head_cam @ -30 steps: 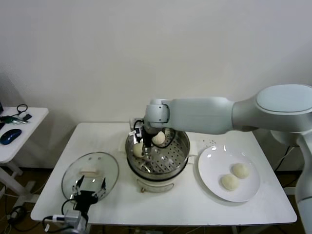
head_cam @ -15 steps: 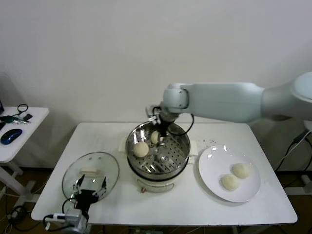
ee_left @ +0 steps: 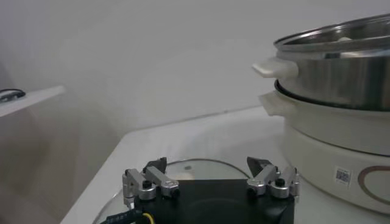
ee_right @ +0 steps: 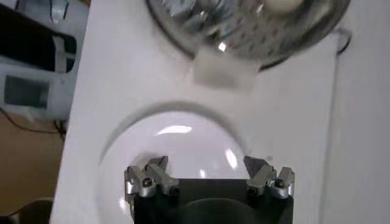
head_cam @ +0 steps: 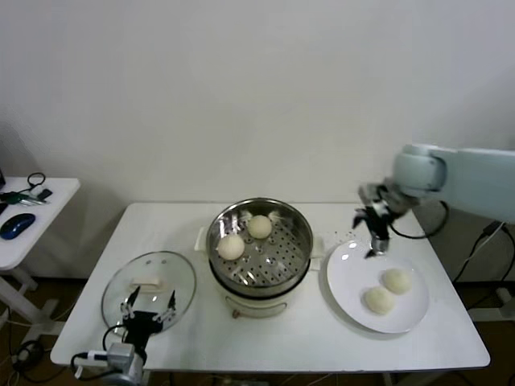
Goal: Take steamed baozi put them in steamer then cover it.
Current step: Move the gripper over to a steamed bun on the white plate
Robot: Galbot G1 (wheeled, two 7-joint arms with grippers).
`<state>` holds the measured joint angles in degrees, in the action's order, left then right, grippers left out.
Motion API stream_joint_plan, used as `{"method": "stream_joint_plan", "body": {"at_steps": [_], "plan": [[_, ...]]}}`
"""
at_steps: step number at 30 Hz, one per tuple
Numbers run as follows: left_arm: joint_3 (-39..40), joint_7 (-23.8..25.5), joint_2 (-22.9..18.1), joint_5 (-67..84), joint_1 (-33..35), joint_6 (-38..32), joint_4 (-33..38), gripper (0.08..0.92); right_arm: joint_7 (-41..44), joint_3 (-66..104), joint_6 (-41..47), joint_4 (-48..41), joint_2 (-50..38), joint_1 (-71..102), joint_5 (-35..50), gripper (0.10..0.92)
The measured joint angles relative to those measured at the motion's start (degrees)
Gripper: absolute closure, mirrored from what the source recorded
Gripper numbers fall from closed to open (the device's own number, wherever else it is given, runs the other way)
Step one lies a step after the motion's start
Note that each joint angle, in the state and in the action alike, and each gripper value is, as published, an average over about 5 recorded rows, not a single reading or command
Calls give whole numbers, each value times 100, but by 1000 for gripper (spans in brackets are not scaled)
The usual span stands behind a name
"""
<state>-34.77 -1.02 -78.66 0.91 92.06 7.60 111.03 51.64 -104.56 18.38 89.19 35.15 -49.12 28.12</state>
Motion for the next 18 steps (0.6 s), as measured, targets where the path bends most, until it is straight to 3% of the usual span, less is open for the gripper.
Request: {"method": "stream_joint_plan", "body": {"at_steps": [8,18], "plan": [[10,0,-11,-25,33,-16,0,177,-249,798,209,-28,-603,1295,-714,203],[11,-1,-16,-63,67,-18,-10,177,-502,1867,449,-345,-658,2740,-1127,203]]}}
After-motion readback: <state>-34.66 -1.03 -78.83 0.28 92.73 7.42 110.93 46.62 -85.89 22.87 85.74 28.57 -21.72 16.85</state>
